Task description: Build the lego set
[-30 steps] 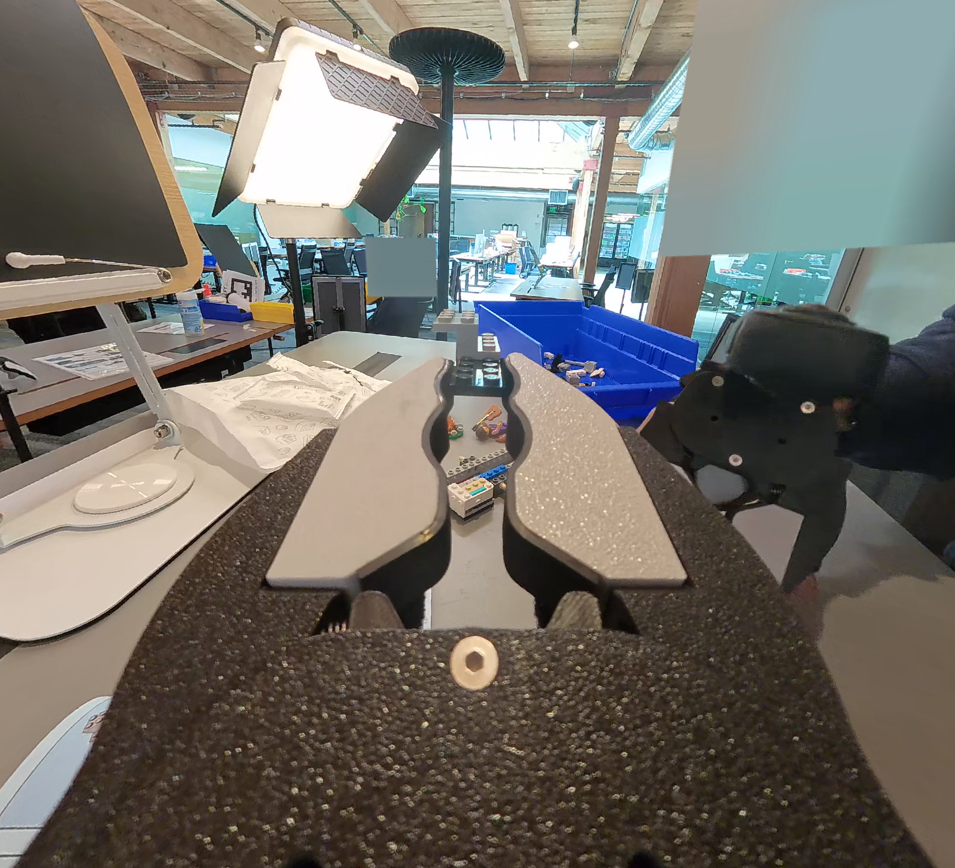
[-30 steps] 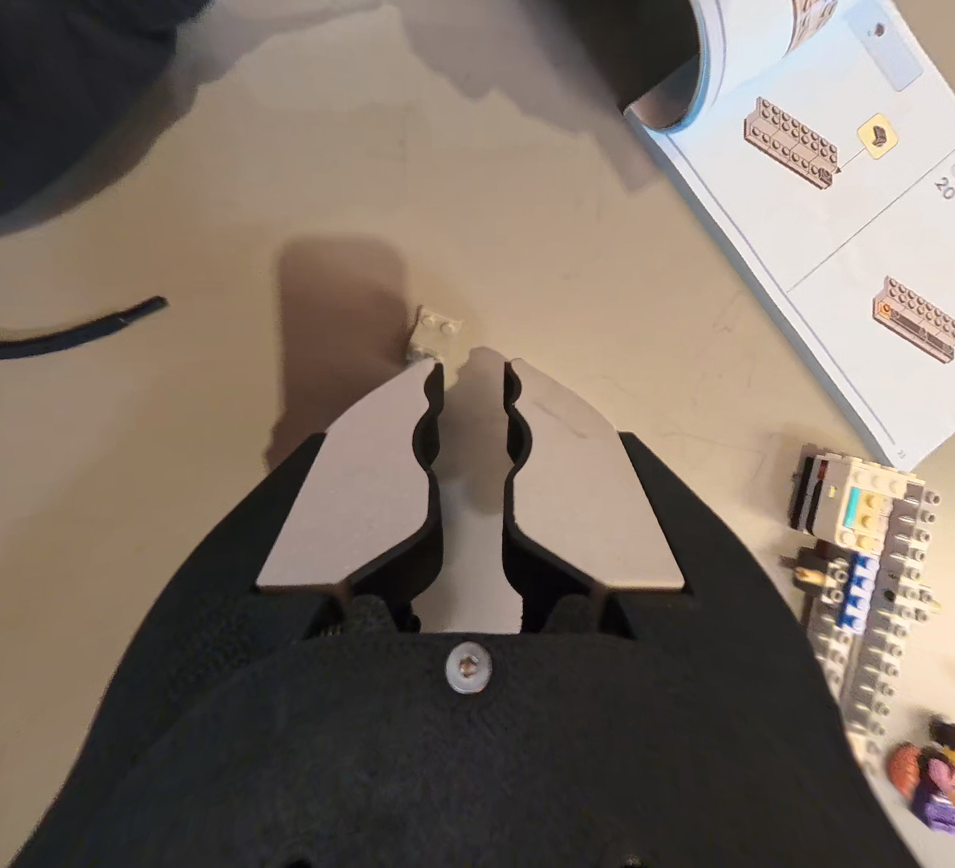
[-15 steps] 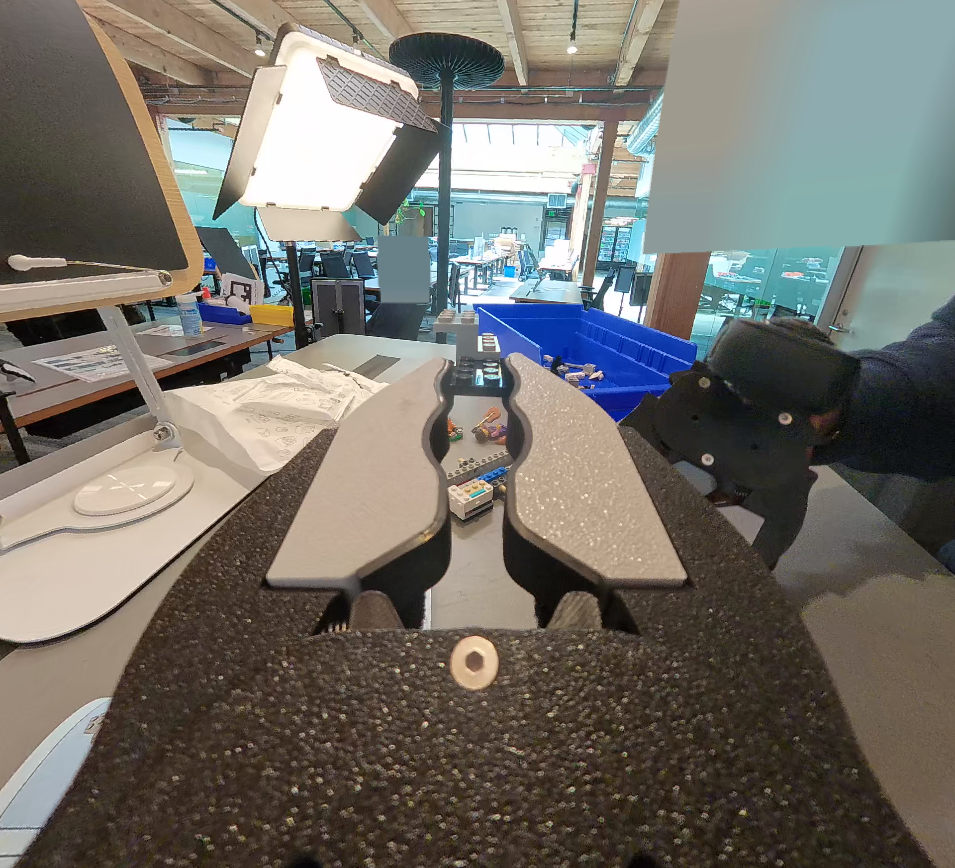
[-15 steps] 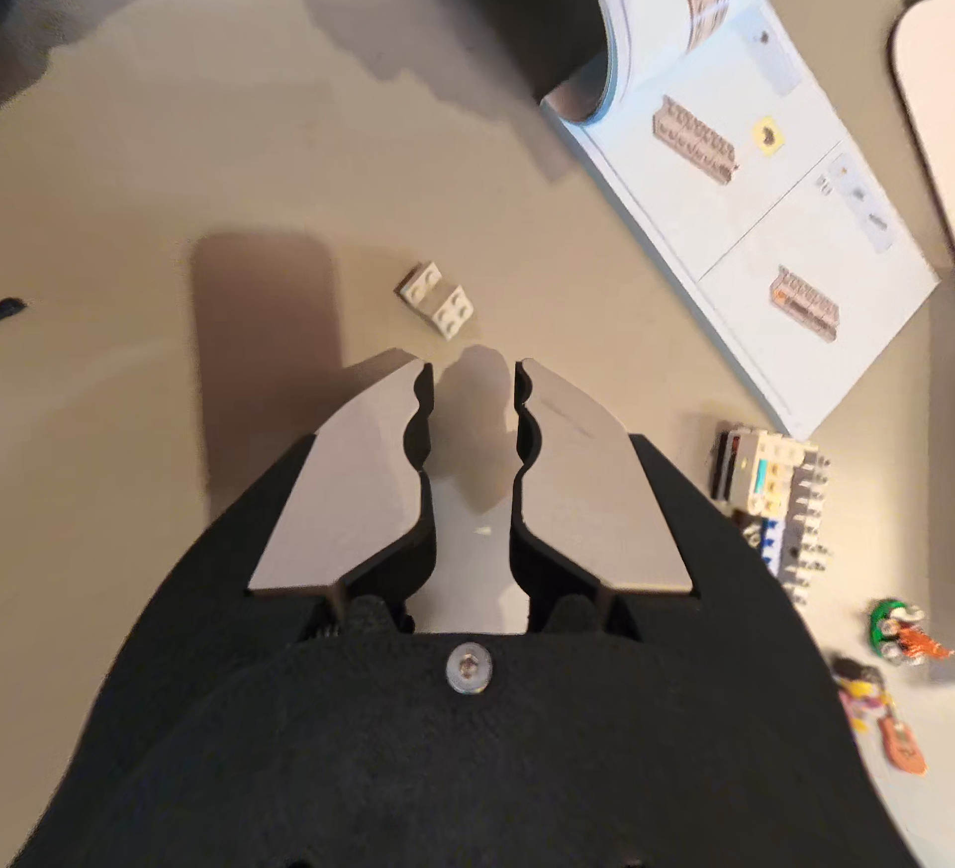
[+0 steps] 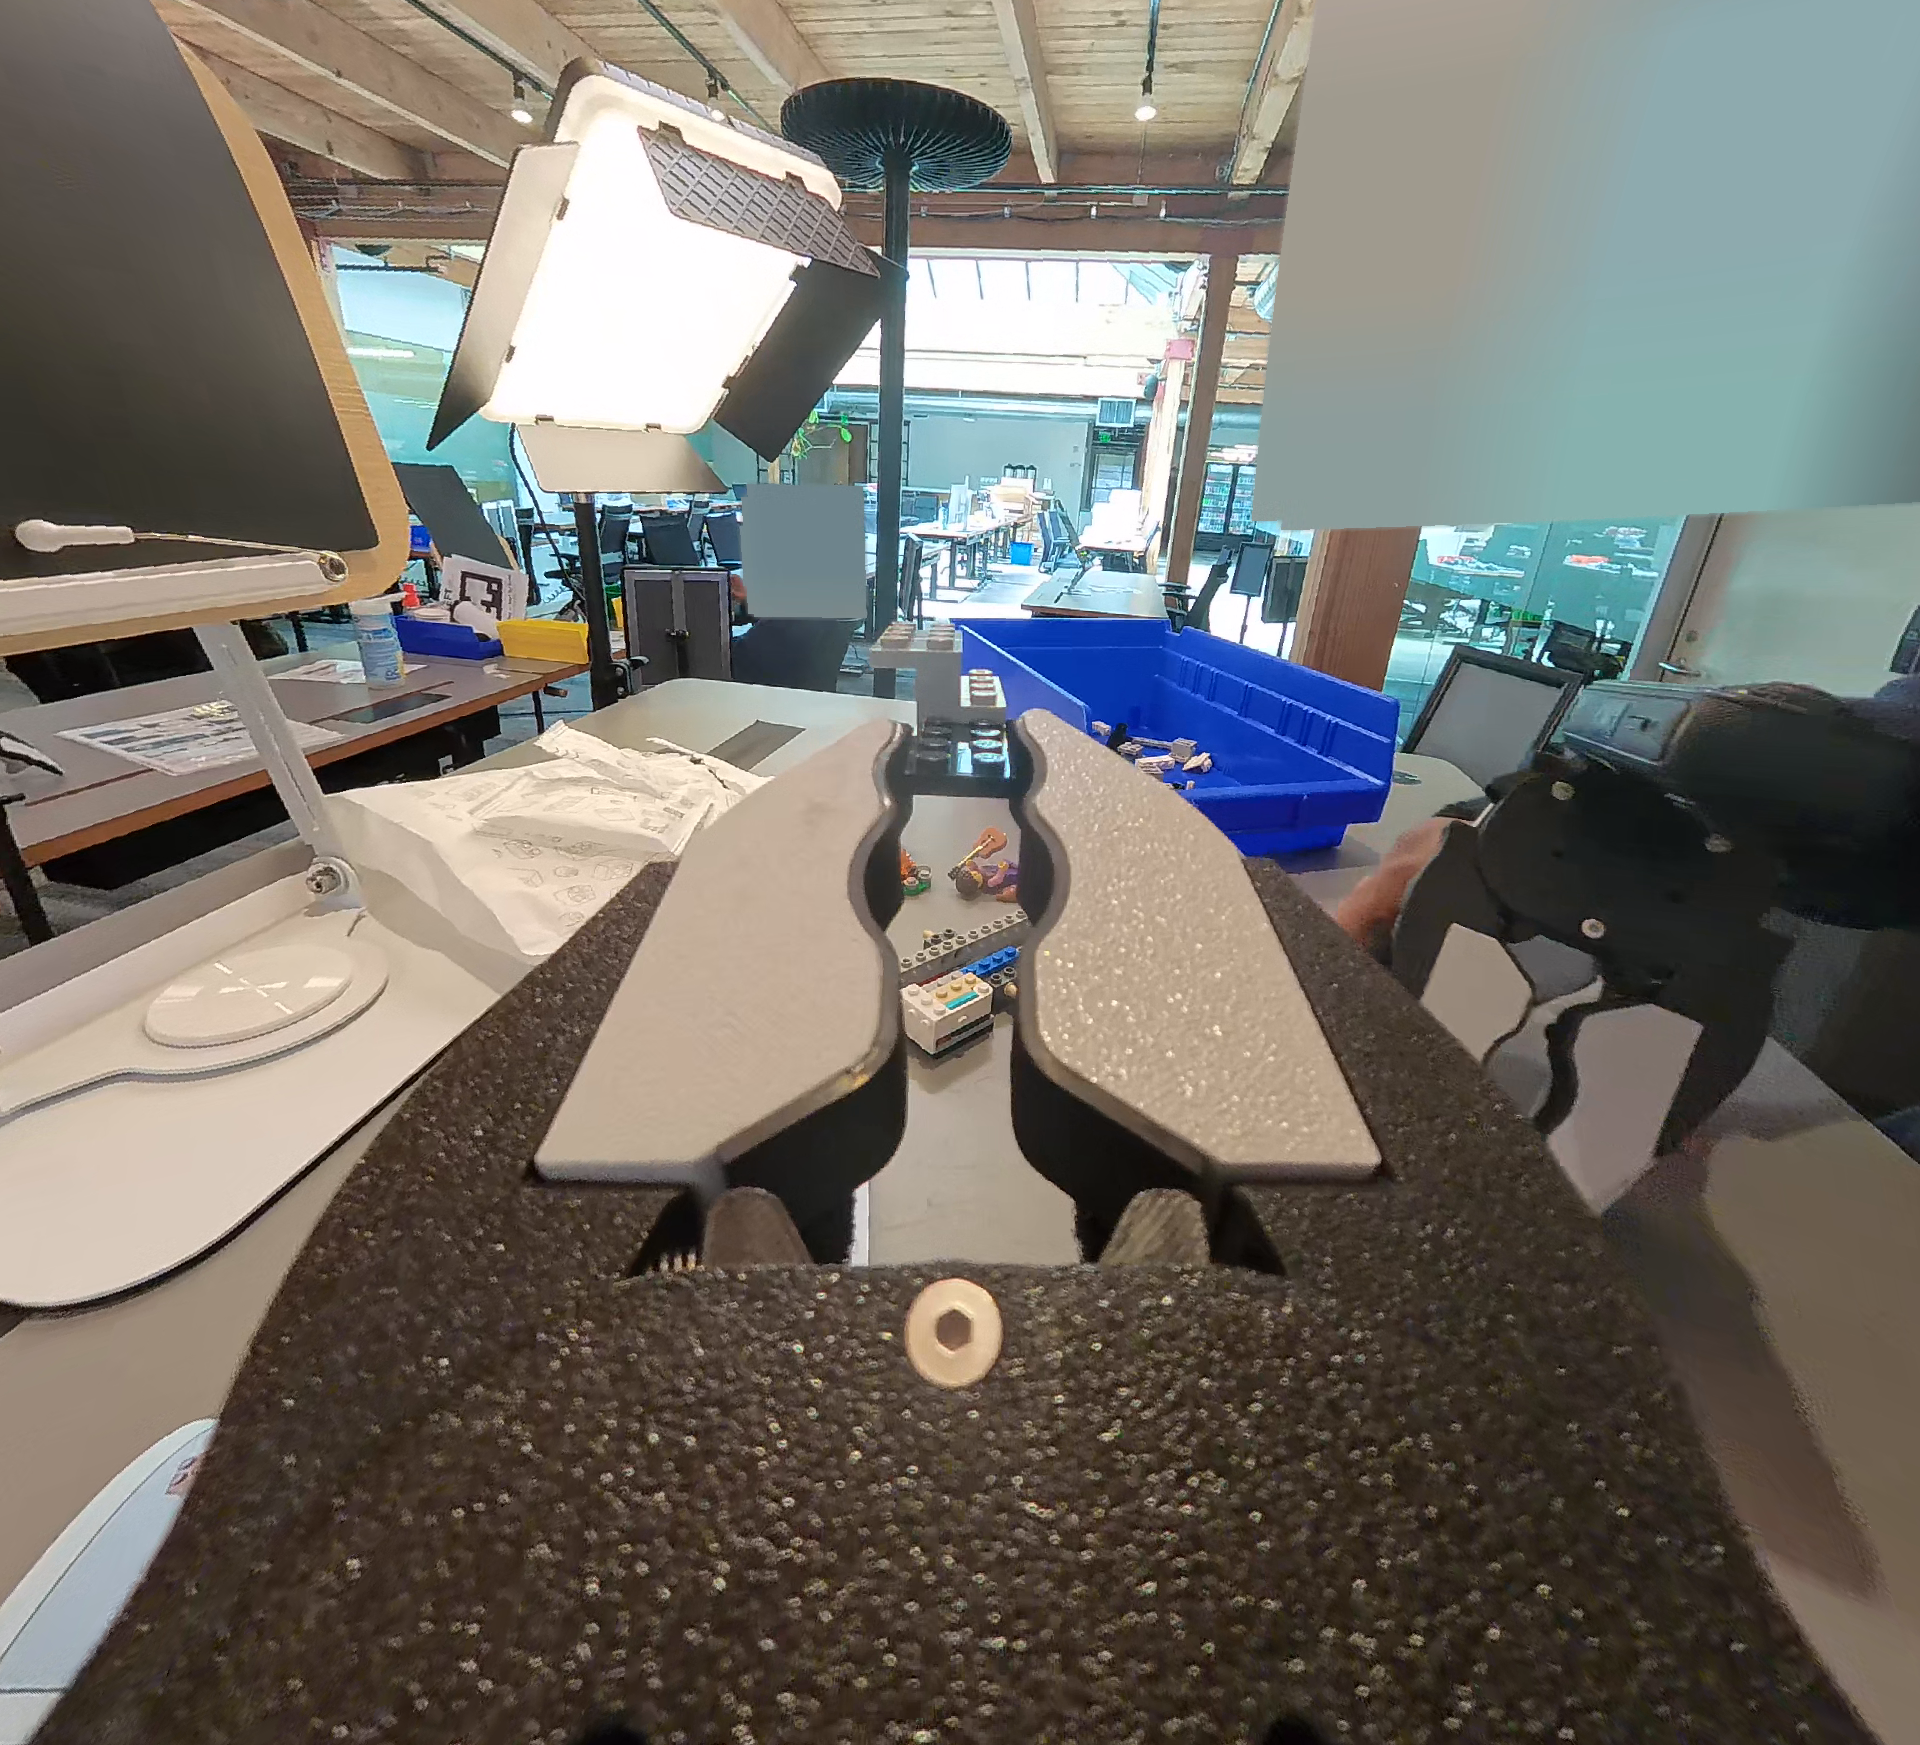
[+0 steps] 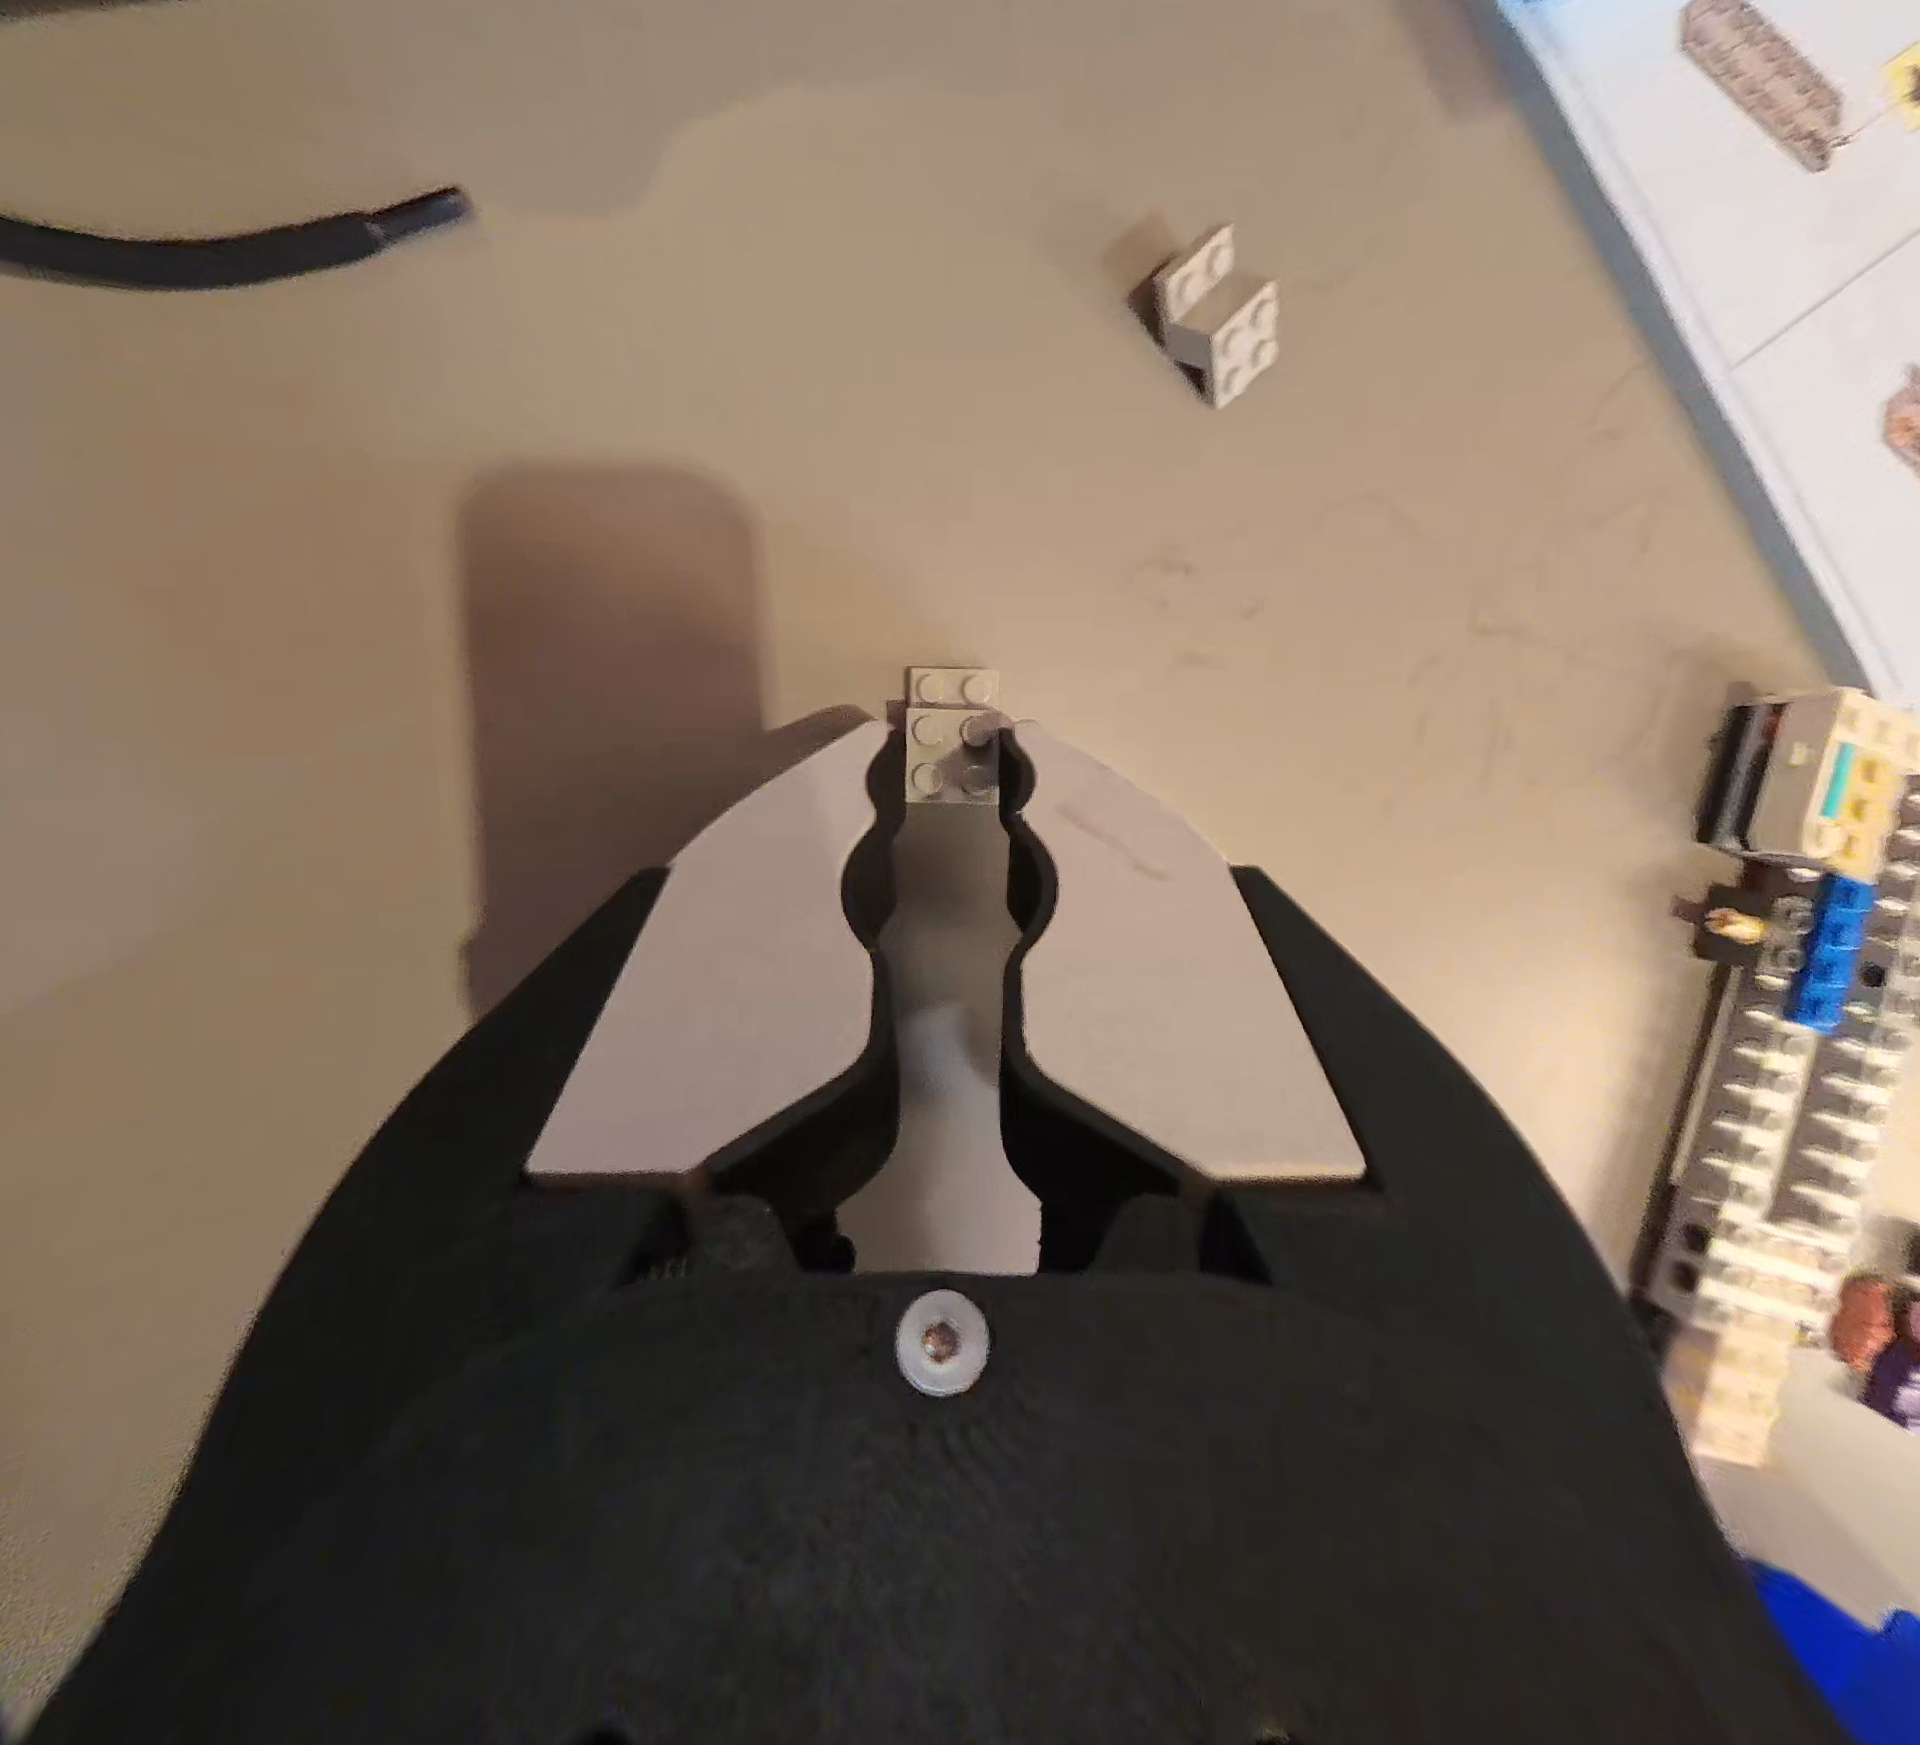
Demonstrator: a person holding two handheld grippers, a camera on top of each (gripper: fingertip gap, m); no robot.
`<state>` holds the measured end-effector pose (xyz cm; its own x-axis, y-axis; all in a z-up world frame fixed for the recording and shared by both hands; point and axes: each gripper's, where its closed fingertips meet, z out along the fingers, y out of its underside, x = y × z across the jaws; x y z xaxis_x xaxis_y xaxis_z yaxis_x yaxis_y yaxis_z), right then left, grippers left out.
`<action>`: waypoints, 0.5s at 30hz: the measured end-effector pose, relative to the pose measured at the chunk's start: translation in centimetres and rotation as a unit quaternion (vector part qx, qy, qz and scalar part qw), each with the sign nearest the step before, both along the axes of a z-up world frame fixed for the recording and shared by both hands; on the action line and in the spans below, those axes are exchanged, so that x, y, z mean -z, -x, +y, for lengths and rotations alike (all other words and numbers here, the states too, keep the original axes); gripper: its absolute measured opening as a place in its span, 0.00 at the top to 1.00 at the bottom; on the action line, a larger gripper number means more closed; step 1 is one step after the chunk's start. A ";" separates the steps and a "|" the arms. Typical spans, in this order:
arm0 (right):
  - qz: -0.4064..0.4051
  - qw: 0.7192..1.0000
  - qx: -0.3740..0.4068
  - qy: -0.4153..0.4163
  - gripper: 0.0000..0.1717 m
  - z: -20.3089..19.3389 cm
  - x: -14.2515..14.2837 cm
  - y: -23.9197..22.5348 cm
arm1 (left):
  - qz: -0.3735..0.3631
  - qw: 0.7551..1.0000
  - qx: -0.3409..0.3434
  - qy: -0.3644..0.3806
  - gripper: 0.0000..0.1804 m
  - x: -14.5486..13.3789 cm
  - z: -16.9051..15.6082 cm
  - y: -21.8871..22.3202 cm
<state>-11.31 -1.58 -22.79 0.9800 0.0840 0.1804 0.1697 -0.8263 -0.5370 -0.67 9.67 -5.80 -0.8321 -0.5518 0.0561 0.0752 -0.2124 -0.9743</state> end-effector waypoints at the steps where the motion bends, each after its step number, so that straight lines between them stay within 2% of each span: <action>1: -0.018 1.000 -0.005 0.000 0.90 0.1 0.0 -0.9 | 0.000 1.000 0.001 0.000 0.91 0.0 0.0 0.0; 4: -0.060 0.998 -0.034 0.007 0.90 0.3 0.0 -3.8 | 0.001 1.000 0.003 -0.001 0.91 0.1 -0.2 0.0; 9: -0.065 0.997 -0.048 0.008 0.84 0.8 -1.5 -6.6 | 0.001 1.000 0.007 -0.002 0.91 0.1 -0.4 0.1; 12: -0.067 0.997 -0.040 -0.017 0.84 1.8 -2.8 -6.1 | -0.001 1.000 0.006 0.000 0.91 0.0 -0.3 0.2; 15: -0.071 0.996 -0.052 -0.024 0.84 3.6 -2.2 -5.1 | -0.003 1.000 0.004 0.005 0.91 -0.2 -0.1 0.2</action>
